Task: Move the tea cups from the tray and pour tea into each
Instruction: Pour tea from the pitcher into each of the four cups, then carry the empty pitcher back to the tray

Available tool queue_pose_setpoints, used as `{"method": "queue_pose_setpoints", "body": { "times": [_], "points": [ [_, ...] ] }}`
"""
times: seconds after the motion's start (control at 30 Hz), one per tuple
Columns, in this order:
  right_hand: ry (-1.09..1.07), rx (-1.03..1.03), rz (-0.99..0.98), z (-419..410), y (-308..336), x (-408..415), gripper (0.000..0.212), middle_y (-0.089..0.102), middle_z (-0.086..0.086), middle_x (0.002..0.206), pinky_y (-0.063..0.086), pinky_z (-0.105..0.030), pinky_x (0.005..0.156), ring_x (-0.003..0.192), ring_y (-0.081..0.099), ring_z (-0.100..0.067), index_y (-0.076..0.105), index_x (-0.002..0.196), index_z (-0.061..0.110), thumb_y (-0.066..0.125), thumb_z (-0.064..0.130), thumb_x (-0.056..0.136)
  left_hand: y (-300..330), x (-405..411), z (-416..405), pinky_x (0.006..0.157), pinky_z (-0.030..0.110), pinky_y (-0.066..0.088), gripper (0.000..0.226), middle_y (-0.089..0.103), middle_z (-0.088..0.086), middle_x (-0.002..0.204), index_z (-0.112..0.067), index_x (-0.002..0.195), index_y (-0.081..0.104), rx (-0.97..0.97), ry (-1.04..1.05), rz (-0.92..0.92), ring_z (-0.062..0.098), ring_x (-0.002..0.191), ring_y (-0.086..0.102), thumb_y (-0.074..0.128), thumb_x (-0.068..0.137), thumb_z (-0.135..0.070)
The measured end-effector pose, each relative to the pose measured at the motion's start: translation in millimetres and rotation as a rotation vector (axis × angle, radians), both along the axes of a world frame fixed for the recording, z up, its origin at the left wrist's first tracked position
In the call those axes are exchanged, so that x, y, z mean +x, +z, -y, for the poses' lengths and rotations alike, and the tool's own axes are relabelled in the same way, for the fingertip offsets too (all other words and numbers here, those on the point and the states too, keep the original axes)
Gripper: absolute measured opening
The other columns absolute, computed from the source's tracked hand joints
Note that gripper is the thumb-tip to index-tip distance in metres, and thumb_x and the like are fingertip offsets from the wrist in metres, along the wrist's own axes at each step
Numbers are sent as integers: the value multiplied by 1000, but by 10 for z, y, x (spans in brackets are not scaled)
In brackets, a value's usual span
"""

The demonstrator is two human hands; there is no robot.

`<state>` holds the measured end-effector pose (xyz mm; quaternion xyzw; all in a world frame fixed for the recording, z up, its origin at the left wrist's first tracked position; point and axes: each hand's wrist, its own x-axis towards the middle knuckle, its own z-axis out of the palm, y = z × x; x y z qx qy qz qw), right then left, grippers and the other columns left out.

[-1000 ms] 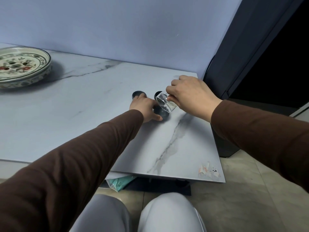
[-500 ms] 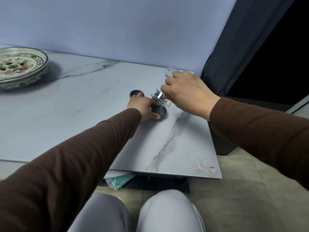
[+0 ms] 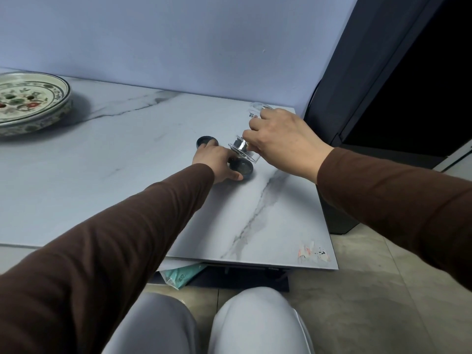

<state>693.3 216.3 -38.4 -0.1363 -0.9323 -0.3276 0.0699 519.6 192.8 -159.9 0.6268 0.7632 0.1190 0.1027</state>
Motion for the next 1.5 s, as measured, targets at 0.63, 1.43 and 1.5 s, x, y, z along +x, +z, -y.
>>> {"method": "queue_pose_setpoints", "body": {
  "times": [0.63,1.43,1.5],
  "points": [
    [-43,8,-3,-10,-58,32,11,63,5,68,19,-25,64,68,58,-19,68,76,22,68,27,87,-7,-18,-13,93,37,36,56,66,-5,110,-35,115,65,-10,-30,-23,24,113,42,68,68,-65],
    [-643,-1296,-1027,-297,-360,298,32,55,10,60,40,-29,63,60,47,-14,66,66,19,61,42,87,281,-10,166,95,37,40,66,62,-2,125,-28,132,53,29,-30,-33,26,119,44,67,74,-57],
    [-605,-1347,-1071,-234,-331,235,33,59,9,64,40,-30,64,60,48,-13,63,65,19,60,40,89,374,-98,291,95,38,41,57,61,0,125,-26,127,56,46,-15,-21,26,120,45,68,78,-52]
  ]
}}
